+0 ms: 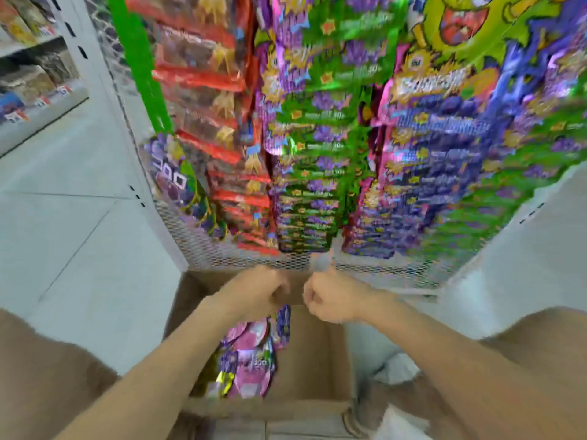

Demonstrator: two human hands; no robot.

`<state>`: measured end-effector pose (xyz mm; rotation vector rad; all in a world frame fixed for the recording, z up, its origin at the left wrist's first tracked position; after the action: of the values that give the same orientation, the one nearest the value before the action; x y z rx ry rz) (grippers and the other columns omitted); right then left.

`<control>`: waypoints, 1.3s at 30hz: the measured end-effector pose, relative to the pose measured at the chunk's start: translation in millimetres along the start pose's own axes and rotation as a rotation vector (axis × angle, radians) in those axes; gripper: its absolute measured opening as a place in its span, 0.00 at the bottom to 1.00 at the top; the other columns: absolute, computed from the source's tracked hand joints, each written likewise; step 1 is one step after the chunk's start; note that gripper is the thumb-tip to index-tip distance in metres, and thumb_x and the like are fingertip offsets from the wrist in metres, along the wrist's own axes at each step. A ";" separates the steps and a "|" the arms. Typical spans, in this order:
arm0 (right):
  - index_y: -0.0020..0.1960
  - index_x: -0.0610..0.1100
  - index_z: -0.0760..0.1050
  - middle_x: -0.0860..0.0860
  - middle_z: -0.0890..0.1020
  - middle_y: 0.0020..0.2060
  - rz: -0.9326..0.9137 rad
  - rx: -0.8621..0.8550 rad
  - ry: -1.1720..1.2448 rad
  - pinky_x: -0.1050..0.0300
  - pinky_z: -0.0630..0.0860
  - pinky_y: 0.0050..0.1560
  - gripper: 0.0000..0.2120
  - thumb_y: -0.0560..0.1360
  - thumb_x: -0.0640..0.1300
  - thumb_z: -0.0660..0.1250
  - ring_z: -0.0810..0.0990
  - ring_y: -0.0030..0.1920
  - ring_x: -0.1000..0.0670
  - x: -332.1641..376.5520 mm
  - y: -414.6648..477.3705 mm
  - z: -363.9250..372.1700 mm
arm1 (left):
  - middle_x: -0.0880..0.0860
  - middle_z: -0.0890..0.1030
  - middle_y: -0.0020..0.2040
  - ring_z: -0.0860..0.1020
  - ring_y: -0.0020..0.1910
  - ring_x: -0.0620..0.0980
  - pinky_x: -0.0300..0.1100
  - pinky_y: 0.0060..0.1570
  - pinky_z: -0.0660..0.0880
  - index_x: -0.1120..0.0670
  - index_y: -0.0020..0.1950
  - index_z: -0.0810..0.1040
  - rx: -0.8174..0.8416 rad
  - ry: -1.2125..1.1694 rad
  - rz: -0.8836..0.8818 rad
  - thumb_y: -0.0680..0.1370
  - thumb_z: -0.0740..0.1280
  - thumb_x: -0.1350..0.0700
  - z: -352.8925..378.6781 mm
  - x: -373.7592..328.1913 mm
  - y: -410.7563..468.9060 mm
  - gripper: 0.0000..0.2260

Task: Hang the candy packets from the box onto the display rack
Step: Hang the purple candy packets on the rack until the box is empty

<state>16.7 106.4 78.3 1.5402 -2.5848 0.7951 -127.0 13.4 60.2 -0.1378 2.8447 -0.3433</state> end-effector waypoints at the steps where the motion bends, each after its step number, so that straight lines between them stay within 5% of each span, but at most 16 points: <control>1: 0.43 0.48 0.80 0.44 0.85 0.43 0.028 0.044 0.035 0.47 0.80 0.57 0.09 0.75 0.44 0.61 0.82 0.49 0.42 -6.7 9.1 25.3 | 0.51 0.86 0.49 0.84 0.52 0.56 0.50 0.52 0.80 0.48 0.48 0.81 0.086 -0.032 -0.039 0.73 0.69 0.53 28.0 7.3 2.5 0.05; 7: 0.49 0.38 0.85 0.40 0.86 0.51 0.215 0.140 0.306 0.47 0.80 0.59 0.12 0.79 0.37 0.62 0.83 0.54 0.40 -42.0 51.5 123.5 | 0.57 0.82 0.59 0.80 0.59 0.59 0.50 0.55 0.78 0.54 0.61 0.80 0.326 -0.186 -0.320 0.78 0.70 0.53 178.9 69.2 -1.0 0.13; 11: 0.37 0.39 0.72 0.44 0.77 0.36 0.381 0.162 0.423 0.56 0.70 0.42 0.12 0.80 0.36 0.62 0.78 0.45 0.42 -56.0 80.1 179.5 | 0.60 0.73 0.65 0.76 0.65 0.64 0.56 0.61 0.78 0.56 0.70 0.73 0.425 -0.232 -0.493 0.77 0.71 0.51 238.6 90.4 -19.0 0.23; 14: 0.40 0.41 0.70 0.49 0.72 0.35 0.509 0.160 0.580 0.59 0.65 0.31 0.11 0.81 0.35 0.63 0.72 0.36 0.51 -53.4 100.4 209.3 | 0.62 0.71 0.72 0.74 0.70 0.62 0.54 0.67 0.74 0.58 0.77 0.68 0.440 -0.294 -0.562 0.80 0.72 0.45 272.5 105.2 -27.3 0.30; 16: 0.48 0.39 0.72 0.48 0.73 0.39 0.568 0.140 0.652 0.59 0.65 0.34 0.04 0.82 0.37 0.65 0.73 0.39 0.50 -46.3 110.4 223.9 | 0.61 0.73 0.73 0.72 0.72 0.61 0.50 0.69 0.71 0.59 0.78 0.67 0.412 -0.379 -0.549 0.79 0.74 0.46 283.1 108.8 -29.3 0.33; 18: 0.45 0.39 0.74 0.48 0.76 0.41 0.595 0.131 0.747 0.58 0.69 0.36 0.06 0.81 0.37 0.67 0.74 0.40 0.51 -35.2 118.8 237.5 | 0.62 0.74 0.71 0.69 0.74 0.60 0.47 0.70 0.67 0.60 0.77 0.68 0.417 -0.423 -0.549 0.79 0.73 0.51 289.5 111.5 -29.8 0.30; 20: 0.53 0.34 0.78 0.47 0.79 0.50 0.591 0.030 0.909 0.56 0.75 0.45 0.04 0.80 0.33 0.67 0.79 0.49 0.49 -24.5 132.6 244.7 | 0.61 0.74 0.70 0.70 0.73 0.60 0.47 0.69 0.67 0.59 0.76 0.70 0.426 -0.450 -0.573 0.79 0.73 0.54 293.7 114.3 -30.2 0.28; 23: 0.66 0.38 0.78 0.44 0.84 0.58 0.529 -0.072 1.028 0.55 0.81 0.55 0.21 0.73 0.38 0.69 0.83 0.56 0.48 -44.1 192.1 319.5 | 0.60 0.74 0.70 0.73 0.71 0.60 0.48 0.69 0.70 0.58 0.75 0.72 0.411 -0.487 -0.591 0.77 0.73 0.53 292.4 116.3 -29.4 0.27; 25: 0.61 0.42 0.78 0.49 0.85 0.52 0.601 -0.065 1.120 0.51 0.83 0.53 0.24 0.66 0.44 0.68 0.85 0.51 0.49 -57.9 219.7 358.1 | 0.60 0.75 0.70 0.74 0.71 0.60 0.48 0.68 0.70 0.58 0.75 0.72 0.406 -0.501 -0.586 0.78 0.73 0.50 291.7 117.3 -28.6 0.27; 27: 0.49 0.43 0.77 0.50 0.81 0.44 0.661 -0.087 1.171 0.57 0.78 0.45 0.09 0.69 0.37 0.67 0.80 0.43 0.49 -30.7 213.6 320.6 | 0.60 0.77 0.70 0.74 0.71 0.60 0.48 0.68 0.71 0.58 0.75 0.73 0.407 -0.508 -0.581 0.79 0.73 0.49 292.1 117.6 -28.5 0.27; 29: 0.66 0.40 0.74 0.43 0.76 0.62 0.735 -0.114 1.066 0.54 0.76 0.60 0.22 0.72 0.35 0.70 0.76 0.60 0.43 -9.0 200.1 268.4 | 0.59 0.78 0.69 0.76 0.70 0.60 0.49 0.67 0.73 0.56 0.73 0.76 0.403 -0.524 -0.569 0.79 0.73 0.49 292.1 117.9 -30.5 0.24; 31: 0.81 0.39 0.57 0.40 0.60 0.75 0.797 -0.115 1.002 0.59 0.64 0.71 0.41 0.74 0.38 0.73 0.64 0.74 0.40 -9.3 203.9 263.4 | 0.59 0.77 0.70 0.76 0.70 0.61 0.50 0.67 0.74 0.54 0.72 0.79 0.415 -0.545 -0.558 0.80 0.73 0.49 294.3 119.3 -32.8 0.22; 39: 0.79 0.42 0.58 0.39 0.58 0.75 0.950 -0.066 0.956 0.46 0.65 0.75 0.43 0.71 0.47 0.76 0.58 0.76 0.35 -18.9 214.0 273.8 | 0.61 0.68 0.78 0.74 0.72 0.63 0.49 0.70 0.72 0.55 0.78 0.74 0.472 -0.520 -0.519 0.81 0.72 0.52 293.9 115.2 -35.6 0.26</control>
<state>-88.7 82.9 -252.6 -0.2475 -2.3237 1.0701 -153.4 -100.2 -235.3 -0.7475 2.1145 -0.9172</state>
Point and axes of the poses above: each hand's wrist, its own y-axis towards the middle knuckle, its own z-axis out of the palm, x = y × z, the point moved 4 cm from there along y, towards the middle knuckle
